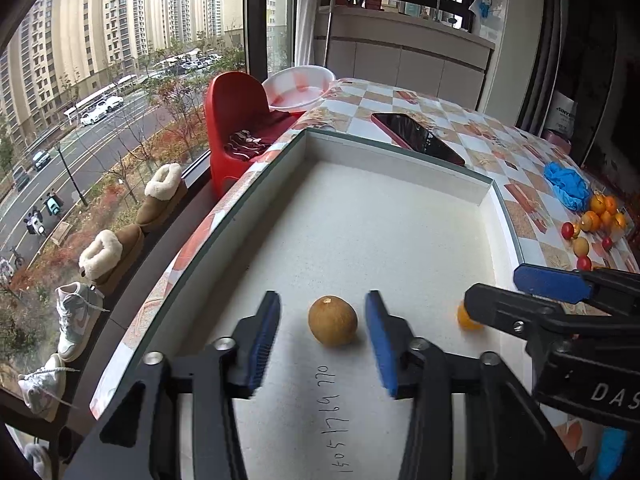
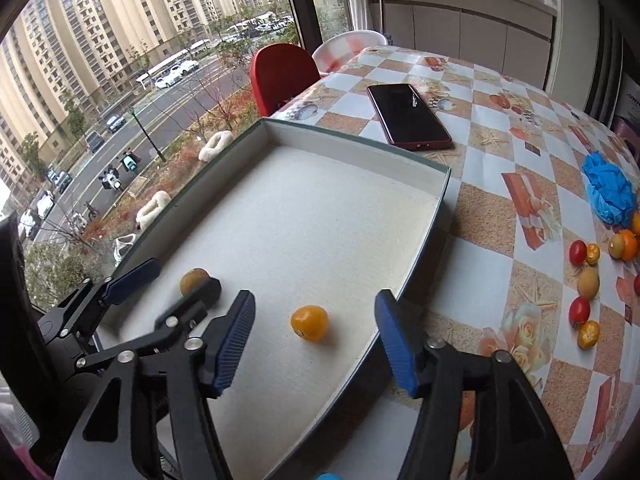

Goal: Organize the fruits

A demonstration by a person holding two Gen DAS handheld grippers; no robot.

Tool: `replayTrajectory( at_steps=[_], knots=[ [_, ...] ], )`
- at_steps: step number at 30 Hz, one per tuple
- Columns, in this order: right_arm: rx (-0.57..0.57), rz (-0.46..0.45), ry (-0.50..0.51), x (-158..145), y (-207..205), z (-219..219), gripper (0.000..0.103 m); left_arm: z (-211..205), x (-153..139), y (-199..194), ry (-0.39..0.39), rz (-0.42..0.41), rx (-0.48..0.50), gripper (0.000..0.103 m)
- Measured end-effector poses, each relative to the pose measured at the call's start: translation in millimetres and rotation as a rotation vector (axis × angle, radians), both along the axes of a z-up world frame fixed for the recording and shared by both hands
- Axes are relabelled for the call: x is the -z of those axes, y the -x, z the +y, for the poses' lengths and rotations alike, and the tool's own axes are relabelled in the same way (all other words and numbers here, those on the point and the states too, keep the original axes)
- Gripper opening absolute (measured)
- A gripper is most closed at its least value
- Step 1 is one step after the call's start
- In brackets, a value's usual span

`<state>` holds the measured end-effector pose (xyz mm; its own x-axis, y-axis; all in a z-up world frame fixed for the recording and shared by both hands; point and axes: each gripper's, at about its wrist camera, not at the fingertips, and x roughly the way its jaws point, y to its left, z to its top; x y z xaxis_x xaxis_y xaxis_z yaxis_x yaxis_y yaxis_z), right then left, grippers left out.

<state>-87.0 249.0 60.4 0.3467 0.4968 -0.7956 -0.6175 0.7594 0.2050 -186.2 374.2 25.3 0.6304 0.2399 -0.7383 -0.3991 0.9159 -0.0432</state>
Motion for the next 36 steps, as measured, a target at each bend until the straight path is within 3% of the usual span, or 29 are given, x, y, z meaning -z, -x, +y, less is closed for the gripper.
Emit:
replayTrajectory(
  at_steps=[1, 4, 11, 15, 20, 23, 26, 28, 31, 36],
  knots=[
    [0.020, -0.018, -0.017, -6.4, -0.1, -8.8, 0.098, 0.9, -3.7, 3.6, -0.003, -0.021, -0.011, 0.101],
    [0.106, -0.096, -0.025, -21.1, 1.1, -46.3, 0.103, -9.7, -23.8, 17.1, -0.045, -0.109, -0.012, 0.101],
    [0.446, -0.071, 0.054, -3.8, -15.4, -178.5, 0.103, -100.1, -59.9, 12.9, -0.018, -0.163, 0.237, 0.101],
    [0.630, -0.026, 0.082, 13.4, -25.2, -257.9, 0.103, -172.0, -49.3, -9.3, 0.020, -0.105, 0.365, 0.101],
    [0.760, -0.012, 0.093, 32.1, -34.1, -324.6, 0.103, -224.3, -13.3, -49.3, -0.019, -0.012, 0.354, 0.101],
    [0.801, 0.021, 0.064, 45.9, -42.9, -345.5, 0.102, -228.6, 3.9, -69.4, -0.012, 0.035, 0.315, 0.101],
    [0.815, -0.022, 0.057, 47.2, -44.2, -350.4, 0.103, -224.4, 16.4, -81.5, -0.011, 0.057, 0.277, 0.101],
    [0.814, -0.042, 0.091, 49.3, -46.4, -345.7, 0.103, -219.2, 22.5, -87.5, -0.003, 0.076, 0.257, 0.101],
    [0.784, -0.069, 0.221, 53.0, -48.5, -327.5, 0.103, -212.6, 27.1, -90.5, 0.031, 0.090, 0.235, 0.101],
    [0.765, -0.068, 0.204, 54.1, -46.5, -329.0, 0.103, -217.4, 29.3, -90.1, 0.000, 0.099, 0.241, 0.102]
  ],
)
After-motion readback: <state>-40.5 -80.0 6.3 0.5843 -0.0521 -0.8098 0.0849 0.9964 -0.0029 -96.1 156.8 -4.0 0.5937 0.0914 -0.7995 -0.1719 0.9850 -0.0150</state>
